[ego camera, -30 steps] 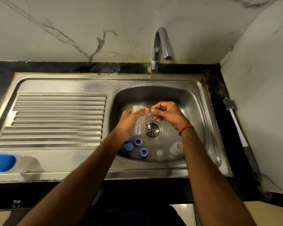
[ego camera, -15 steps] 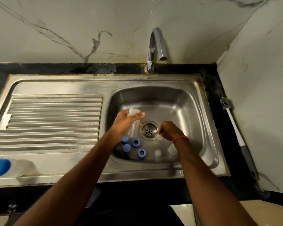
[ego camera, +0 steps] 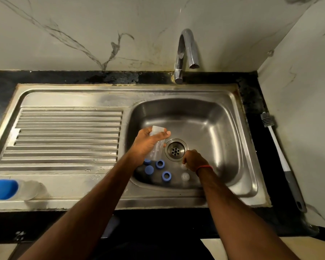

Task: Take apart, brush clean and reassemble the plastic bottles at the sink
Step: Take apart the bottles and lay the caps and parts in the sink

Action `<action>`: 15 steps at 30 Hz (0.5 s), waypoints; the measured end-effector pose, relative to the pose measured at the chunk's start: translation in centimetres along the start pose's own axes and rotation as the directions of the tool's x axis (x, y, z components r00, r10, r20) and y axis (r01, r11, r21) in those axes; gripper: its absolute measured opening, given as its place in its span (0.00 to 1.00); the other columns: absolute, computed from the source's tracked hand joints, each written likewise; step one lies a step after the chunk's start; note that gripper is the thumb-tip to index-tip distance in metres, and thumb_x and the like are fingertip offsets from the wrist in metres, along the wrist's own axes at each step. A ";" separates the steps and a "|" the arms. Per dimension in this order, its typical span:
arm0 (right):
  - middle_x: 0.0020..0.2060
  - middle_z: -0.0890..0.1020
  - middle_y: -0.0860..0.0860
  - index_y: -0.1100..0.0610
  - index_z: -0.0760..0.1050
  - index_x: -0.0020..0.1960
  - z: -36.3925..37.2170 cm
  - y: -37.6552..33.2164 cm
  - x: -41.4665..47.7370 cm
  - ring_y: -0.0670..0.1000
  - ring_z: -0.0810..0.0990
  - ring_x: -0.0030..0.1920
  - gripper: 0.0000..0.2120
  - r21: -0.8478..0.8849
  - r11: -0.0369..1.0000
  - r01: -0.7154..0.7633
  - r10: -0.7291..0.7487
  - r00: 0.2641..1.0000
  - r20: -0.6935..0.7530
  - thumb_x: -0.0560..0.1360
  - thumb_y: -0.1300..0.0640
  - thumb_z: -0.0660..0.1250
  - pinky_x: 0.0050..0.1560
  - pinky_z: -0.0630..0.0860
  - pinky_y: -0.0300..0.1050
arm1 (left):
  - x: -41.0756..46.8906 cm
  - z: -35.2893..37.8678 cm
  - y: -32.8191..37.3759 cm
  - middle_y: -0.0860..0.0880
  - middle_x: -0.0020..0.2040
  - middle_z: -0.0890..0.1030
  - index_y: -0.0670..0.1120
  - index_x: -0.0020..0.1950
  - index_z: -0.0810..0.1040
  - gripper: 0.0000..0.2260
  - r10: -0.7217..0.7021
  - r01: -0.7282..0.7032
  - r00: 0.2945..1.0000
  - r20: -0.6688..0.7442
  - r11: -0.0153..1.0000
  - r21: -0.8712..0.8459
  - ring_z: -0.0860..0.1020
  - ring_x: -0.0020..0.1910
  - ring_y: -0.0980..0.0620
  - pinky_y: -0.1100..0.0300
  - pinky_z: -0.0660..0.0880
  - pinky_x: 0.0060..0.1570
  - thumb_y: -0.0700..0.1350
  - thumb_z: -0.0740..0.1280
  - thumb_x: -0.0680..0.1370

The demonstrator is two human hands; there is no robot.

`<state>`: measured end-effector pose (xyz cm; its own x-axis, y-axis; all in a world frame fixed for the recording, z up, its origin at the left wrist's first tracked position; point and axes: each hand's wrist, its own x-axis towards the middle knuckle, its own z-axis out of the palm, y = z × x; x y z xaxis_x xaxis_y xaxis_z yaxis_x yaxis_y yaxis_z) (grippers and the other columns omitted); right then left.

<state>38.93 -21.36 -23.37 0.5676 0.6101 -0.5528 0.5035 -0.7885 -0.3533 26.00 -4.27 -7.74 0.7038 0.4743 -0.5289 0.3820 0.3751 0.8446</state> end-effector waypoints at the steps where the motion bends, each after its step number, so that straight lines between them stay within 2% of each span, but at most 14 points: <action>1: 0.55 0.80 0.61 0.59 0.80 0.53 -0.2 -0.1 -0.1 0.63 0.79 0.58 0.08 -0.014 1.000 0.008 -0.008 1.000 0.002 0.75 0.60 0.68 0.58 0.75 0.50 | 0.0 0.0 0.0 0.43 0.50 0.86 0.46 0.53 0.84 0.10 0.008 -0.008 1.000 0.009 1.000 0.005 0.84 0.48 0.46 0.57 0.81 0.43 0.45 0.77 0.73; 5: 0.59 0.78 0.58 0.55 0.81 0.58 -2.0 -0.6 -0.1 0.60 0.79 0.58 0.12 -0.038 0.998 0.046 -0.047 0.999 -0.012 0.75 0.60 0.69 0.60 0.75 0.49 | 0.2 0.3 -0.1 0.42 0.50 0.86 0.47 0.52 0.84 0.09 0.024 -0.024 0.999 0.031 1.000 0.010 0.84 0.46 0.48 0.57 0.81 0.44 0.46 0.76 0.74; 8: 0.53 0.83 0.54 0.52 0.83 0.53 -4.9 -1.5 0.1 0.56 0.82 0.53 0.09 0.009 0.996 0.093 -0.092 0.993 -0.078 0.73 0.55 0.71 0.53 0.77 0.47 | 0.3 0.6 -0.1 0.43 0.49 0.86 0.45 0.53 0.84 0.09 0.016 -0.016 1.000 0.023 1.000 0.003 0.84 0.46 0.48 0.55 0.81 0.46 0.46 0.75 0.75; 11: 0.45 0.85 0.50 0.53 0.84 0.51 -8.6 -2.5 -0.4 0.50 0.83 0.45 0.09 0.217 0.968 0.128 -0.085 0.976 -0.199 0.73 0.52 0.73 0.48 0.78 0.44 | 0.5 1.2 0.1 0.42 0.52 0.85 0.45 0.56 0.84 0.08 0.027 -0.026 0.999 0.043 0.999 -0.018 0.83 0.50 0.47 0.54 0.80 0.50 0.40 0.69 0.78; 13: 0.43 0.85 0.48 0.54 0.83 0.53 -11.1 -3.3 -1.3 0.46 0.83 0.42 0.09 0.395 0.897 0.199 -0.099 0.961 -0.259 0.74 0.53 0.73 0.46 0.77 0.42 | 0.7 1.7 0.4 0.42 0.53 0.85 0.46 0.54 0.85 0.10 0.054 -0.054 0.996 0.070 0.999 -0.008 0.82 0.51 0.48 0.53 0.79 0.51 0.40 0.67 0.76; 15: 0.44 0.85 0.48 0.54 0.82 0.56 -13.4 -4.1 -2.5 0.47 0.84 0.42 0.10 0.544 0.804 0.242 -0.097 0.954 -0.282 0.76 0.53 0.72 0.45 0.79 0.41 | 1.1 2.3 0.6 0.45 0.51 0.86 0.49 0.52 0.86 0.09 0.102 -0.107 0.991 0.083 0.992 0.065 0.83 0.51 0.48 0.50 0.80 0.52 0.43 0.70 0.74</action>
<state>44.15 -18.61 -10.40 0.6767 0.6808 -0.2804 0.1880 -0.5279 -0.8282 28.36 -5.34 -7.58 0.7861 0.4423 -0.4318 0.3424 0.2700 0.8999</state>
